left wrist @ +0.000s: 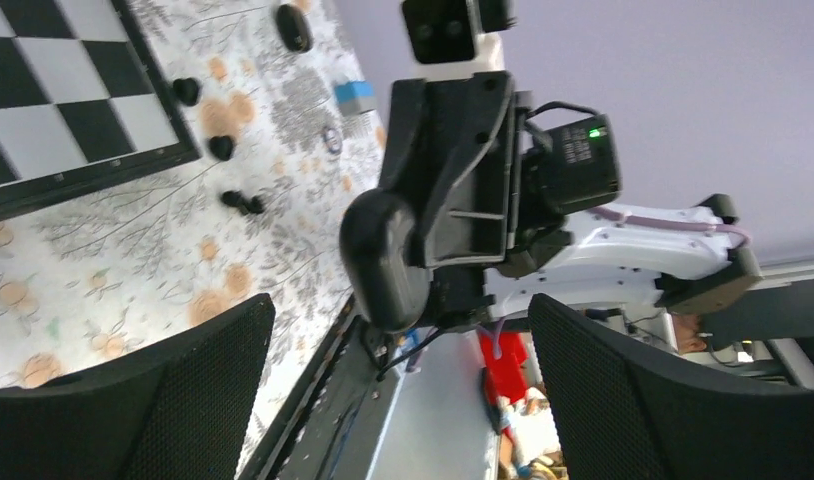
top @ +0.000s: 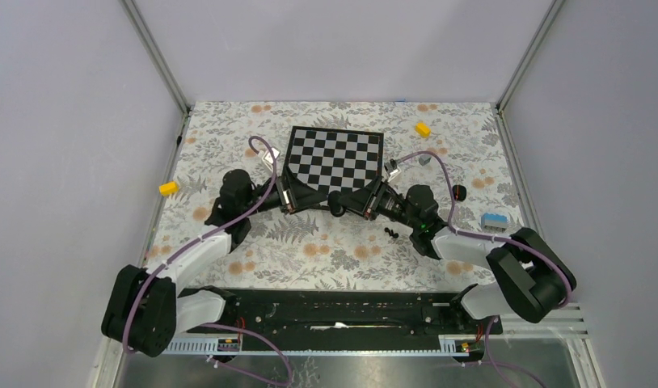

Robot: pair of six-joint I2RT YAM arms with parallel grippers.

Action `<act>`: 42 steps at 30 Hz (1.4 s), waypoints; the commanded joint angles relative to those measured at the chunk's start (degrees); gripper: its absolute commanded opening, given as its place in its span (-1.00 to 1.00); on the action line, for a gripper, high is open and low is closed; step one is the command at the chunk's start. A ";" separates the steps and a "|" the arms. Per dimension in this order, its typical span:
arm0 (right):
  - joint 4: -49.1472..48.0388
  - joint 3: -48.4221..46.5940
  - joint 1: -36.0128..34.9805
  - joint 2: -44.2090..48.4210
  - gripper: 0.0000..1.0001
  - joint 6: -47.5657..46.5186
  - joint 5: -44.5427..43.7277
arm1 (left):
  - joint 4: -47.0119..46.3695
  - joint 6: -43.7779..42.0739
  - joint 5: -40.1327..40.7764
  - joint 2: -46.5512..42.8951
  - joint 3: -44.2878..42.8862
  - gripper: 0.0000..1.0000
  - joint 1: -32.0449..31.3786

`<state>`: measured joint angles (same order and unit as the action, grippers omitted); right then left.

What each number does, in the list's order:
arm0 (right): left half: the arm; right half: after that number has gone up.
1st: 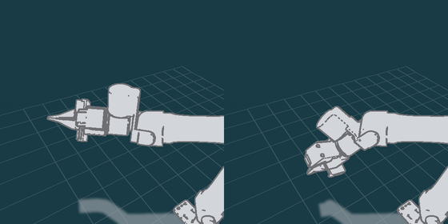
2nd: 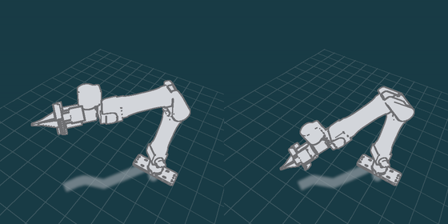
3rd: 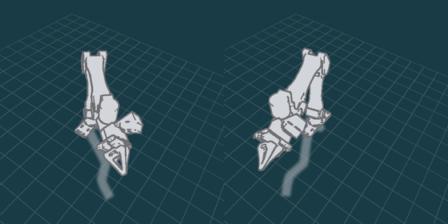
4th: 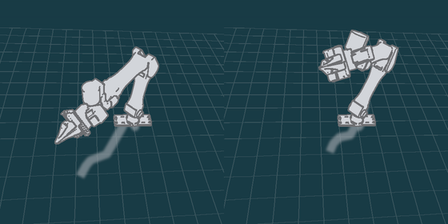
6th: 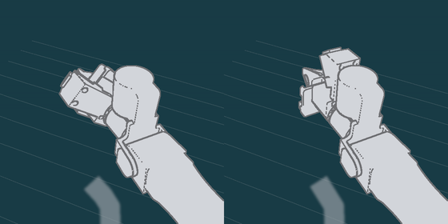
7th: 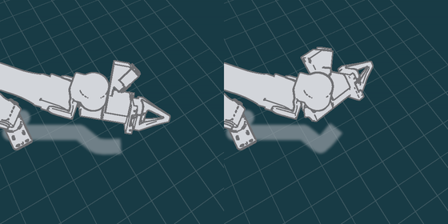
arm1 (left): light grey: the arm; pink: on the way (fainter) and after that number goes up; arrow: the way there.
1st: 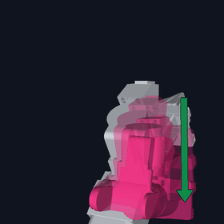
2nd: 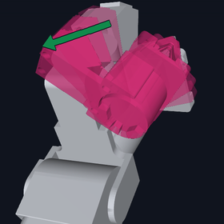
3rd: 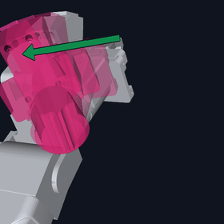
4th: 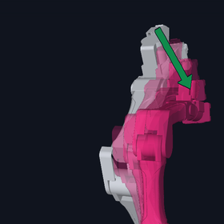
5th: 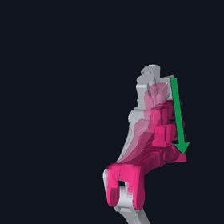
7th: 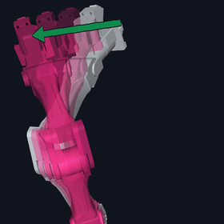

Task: Insert the wireless bluetooth earbuds into the charging case
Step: Pass from the left arm to the right, then pass from the right arm to the left

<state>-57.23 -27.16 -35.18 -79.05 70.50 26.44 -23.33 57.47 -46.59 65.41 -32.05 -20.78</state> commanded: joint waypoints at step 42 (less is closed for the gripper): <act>-25.85 -2.14 -0.24 -13.61 -1.00 10.82 2.48 | -48.13 28.62 -3.75 14.32 3.51 0.88 -1.11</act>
<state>-79.02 -28.34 -35.20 -92.12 81.47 28.14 -65.19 84.64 -49.74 79.37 -26.65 -21.74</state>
